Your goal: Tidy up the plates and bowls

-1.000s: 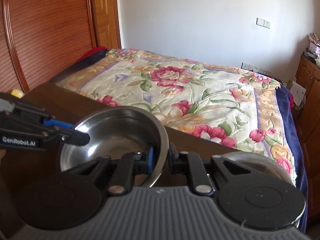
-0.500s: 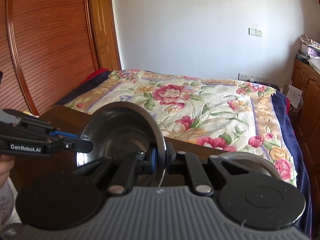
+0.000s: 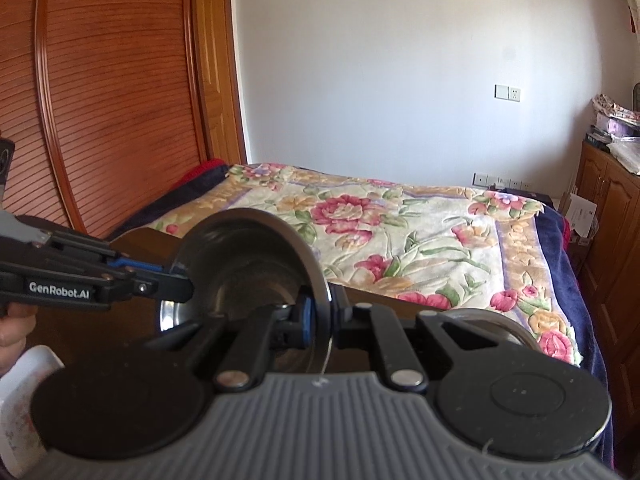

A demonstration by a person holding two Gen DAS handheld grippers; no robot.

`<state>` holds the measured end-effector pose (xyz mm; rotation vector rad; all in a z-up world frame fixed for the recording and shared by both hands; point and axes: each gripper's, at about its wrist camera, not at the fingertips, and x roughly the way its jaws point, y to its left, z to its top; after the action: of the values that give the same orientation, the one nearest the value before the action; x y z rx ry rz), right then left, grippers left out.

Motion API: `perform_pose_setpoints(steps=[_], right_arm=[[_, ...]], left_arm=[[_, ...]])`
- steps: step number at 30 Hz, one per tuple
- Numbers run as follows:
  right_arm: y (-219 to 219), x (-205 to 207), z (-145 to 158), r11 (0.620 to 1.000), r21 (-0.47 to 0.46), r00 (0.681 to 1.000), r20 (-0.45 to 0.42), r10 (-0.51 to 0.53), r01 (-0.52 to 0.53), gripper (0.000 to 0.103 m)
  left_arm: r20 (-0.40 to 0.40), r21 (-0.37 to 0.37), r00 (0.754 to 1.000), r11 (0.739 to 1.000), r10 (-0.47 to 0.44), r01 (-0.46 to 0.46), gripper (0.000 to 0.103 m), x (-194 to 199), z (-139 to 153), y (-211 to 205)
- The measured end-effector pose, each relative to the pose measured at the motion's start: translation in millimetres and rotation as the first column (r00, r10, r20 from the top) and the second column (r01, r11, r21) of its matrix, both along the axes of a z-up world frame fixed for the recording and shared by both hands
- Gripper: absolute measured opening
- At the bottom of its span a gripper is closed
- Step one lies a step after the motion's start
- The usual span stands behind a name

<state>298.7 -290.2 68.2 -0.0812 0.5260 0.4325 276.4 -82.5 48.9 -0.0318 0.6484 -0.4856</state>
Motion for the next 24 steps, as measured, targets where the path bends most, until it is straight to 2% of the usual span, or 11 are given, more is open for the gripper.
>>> perform_pose_setpoints(steps=[12,24], right_arm=[[7.3,-34.8,9.2,1.0,-0.026,0.999,0.033,0.002,-0.001,0.012],[13.3,-71.2,5.8,0.999,-0.047,0.999,0.035,0.003,-0.001,0.012]], left_arm=[[0.042,-0.014,0.999,1.0,-0.022,0.022,0.012,-43.6,10.6,12.2],[0.047,-0.034,0.997,0.998,-0.054,0.056,0.012,-84.2,5.1,24.9]])
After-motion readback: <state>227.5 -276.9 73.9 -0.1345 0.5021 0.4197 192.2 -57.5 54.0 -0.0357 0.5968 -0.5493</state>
